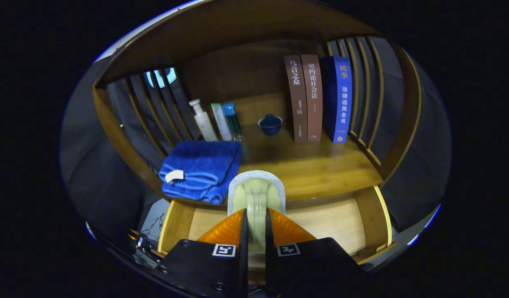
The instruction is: Pull open the drawer, take out the items inside it, and place them on the countertop above the cabinet.
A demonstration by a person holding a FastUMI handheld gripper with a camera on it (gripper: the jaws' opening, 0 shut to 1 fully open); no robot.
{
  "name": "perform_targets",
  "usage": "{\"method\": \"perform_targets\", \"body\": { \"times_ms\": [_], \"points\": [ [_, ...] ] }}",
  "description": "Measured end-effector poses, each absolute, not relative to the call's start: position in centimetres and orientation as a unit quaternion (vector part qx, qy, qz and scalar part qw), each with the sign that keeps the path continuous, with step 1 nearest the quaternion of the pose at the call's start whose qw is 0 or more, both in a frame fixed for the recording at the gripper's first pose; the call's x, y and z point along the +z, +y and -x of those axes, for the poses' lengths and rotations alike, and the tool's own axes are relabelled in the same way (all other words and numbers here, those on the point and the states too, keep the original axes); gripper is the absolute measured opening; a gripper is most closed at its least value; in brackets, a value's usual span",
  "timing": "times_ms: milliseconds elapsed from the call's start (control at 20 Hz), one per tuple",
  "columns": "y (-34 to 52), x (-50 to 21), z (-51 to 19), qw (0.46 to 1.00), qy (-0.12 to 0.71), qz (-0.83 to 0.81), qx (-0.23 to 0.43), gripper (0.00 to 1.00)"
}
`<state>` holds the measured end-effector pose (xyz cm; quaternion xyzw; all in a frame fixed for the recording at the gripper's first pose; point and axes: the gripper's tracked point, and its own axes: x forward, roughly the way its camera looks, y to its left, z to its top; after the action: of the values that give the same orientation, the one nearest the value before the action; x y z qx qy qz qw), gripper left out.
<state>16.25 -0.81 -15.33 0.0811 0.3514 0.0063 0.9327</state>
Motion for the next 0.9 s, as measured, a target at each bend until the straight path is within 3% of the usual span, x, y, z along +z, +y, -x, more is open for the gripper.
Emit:
{"method": "perform_targets", "body": {
  "times_ms": [450,800,900],
  "points": [
    [-3.1,-19.3,-26.4,0.916,0.397,-0.057,-0.02,0.21],
    [-3.2,-21.1,-29.8,0.904,0.422,-0.061,-0.029,0.21],
    [-3.2,-21.0,-30.1,0.906,0.417,-0.069,-0.028,0.32]
  ]
}}
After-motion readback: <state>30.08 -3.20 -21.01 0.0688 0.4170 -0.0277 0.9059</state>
